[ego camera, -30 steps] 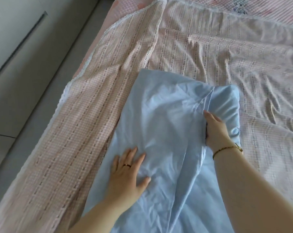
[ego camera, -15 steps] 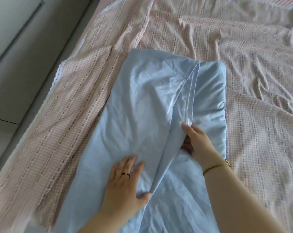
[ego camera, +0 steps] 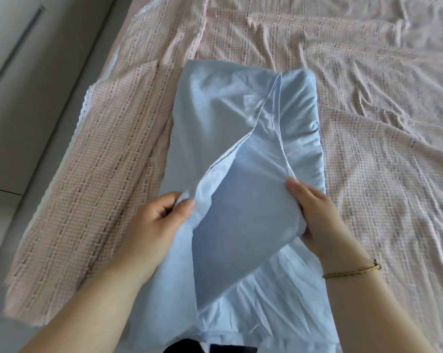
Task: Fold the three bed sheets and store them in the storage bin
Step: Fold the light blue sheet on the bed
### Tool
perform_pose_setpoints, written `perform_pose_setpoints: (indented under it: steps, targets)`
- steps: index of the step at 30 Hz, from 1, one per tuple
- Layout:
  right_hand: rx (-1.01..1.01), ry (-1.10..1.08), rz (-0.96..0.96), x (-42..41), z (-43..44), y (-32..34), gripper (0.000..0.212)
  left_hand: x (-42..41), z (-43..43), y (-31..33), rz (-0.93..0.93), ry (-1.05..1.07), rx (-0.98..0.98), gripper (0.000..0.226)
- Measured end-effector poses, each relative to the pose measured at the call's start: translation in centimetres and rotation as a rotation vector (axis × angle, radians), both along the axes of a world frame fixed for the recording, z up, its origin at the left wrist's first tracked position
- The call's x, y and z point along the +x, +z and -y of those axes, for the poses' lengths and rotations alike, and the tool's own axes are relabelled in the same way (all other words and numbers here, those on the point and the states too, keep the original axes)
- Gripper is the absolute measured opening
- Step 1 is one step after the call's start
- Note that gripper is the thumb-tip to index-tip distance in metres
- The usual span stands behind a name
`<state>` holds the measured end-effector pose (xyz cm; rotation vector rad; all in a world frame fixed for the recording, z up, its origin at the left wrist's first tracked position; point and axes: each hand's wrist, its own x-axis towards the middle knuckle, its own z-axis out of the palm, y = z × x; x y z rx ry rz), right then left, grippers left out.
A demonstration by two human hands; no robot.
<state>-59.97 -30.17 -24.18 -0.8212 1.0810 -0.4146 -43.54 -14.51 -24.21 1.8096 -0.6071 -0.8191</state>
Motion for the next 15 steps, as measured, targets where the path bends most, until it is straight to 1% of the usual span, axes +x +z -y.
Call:
perform_pose_setpoints:
  steps: [1,3,4,6,7,8,10,11,12,15]
  targets:
    - [0.021,-0.006,-0.059,-0.9,-0.3,-0.3,0.024,-0.6,0.4,0.2,-0.014,-0.026,-0.004,0.048]
    - [0.044,0.132,-0.193,-2.6,-1.4,-1.1,0.021,-2.3,1.5,-0.3,-0.052,-0.069,0.026,0.035]
    - [0.064,0.203,-0.201,-3.4,-2.1,-1.8,0.022,-3.2,2.1,-1.0,-0.072,-0.078,0.041,0.032]
    - [0.120,0.296,-0.130,-4.7,-3.6,-2.8,0.036,-4.5,3.2,-2.6,-0.096,-0.069,0.076,0.037]
    - [0.135,0.360,-0.131,-5.1,-4.4,-3.3,0.041,-4.8,3.6,-3.4,-0.109,-0.053,0.099,0.037]
    - [0.144,0.436,-0.164,-5.3,-5.3,-3.5,0.036,-4.8,4.0,-4.0,-0.118,-0.032,0.117,0.033]
    - [0.149,0.604,-0.228,-5.3,-7.2,-3.5,0.015,-4.5,4.1,-4.5,-0.132,-0.011,0.143,0.028]
    - [0.134,0.624,-0.255,-5.6,-8.0,-3.4,0.013,-4.4,4.0,-4.6,-0.136,-0.017,0.144,0.029]
    - [0.120,0.598,-0.278,-5.9,-8.5,-3.5,0.020,-4.4,3.8,-4.6,-0.132,-0.022,0.128,0.030]
    - [0.268,0.282,-0.254,-7.8,-9.0,-2.7,0.046,-5.0,3.4,-4.1,-0.114,-0.021,0.101,0.022]
